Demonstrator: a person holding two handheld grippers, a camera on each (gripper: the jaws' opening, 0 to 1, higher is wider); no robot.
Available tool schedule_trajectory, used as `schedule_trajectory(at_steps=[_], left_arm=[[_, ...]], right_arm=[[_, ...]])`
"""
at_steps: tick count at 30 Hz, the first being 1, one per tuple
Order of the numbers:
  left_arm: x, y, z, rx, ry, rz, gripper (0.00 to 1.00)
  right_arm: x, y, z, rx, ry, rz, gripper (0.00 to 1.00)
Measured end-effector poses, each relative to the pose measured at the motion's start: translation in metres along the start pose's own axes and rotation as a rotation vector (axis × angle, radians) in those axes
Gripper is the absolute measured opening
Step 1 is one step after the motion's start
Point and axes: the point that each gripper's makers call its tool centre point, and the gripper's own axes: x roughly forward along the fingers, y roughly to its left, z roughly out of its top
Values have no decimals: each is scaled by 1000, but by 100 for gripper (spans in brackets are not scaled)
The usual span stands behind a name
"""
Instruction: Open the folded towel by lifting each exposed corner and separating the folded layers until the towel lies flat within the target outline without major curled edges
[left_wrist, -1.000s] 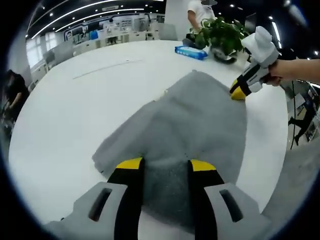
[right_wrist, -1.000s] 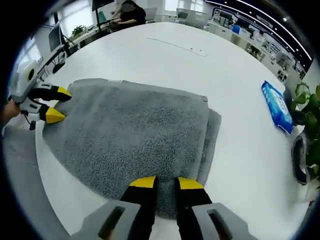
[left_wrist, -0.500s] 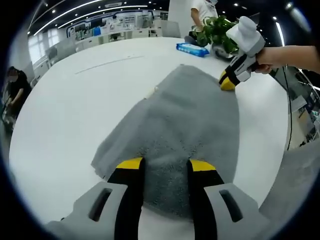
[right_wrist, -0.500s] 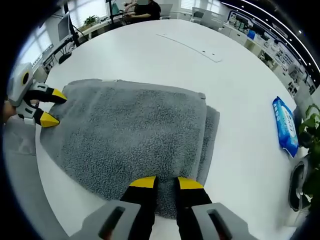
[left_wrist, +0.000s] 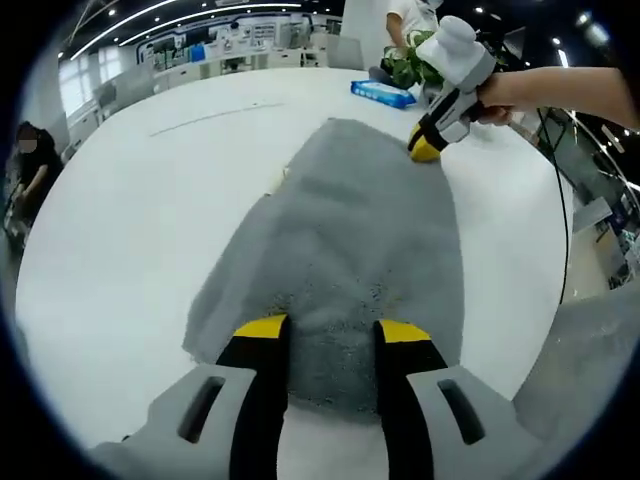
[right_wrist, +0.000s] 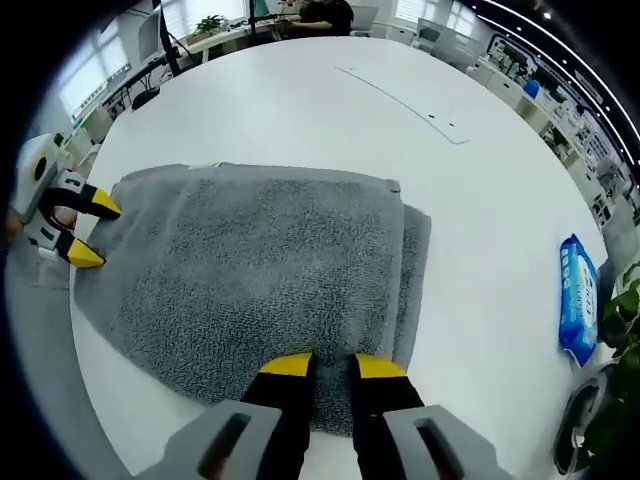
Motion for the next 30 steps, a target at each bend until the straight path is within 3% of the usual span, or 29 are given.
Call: schedule_trajectory(at_steps=[15,30], left_arm=[[0,-39,-8,-37,10,-34,32],[10,-74,-3,-62,9,-83,31]], right_arm=[[7,-8,31,-91,-9,-13,9],[18,-25,61,-174,-21,-29,8]])
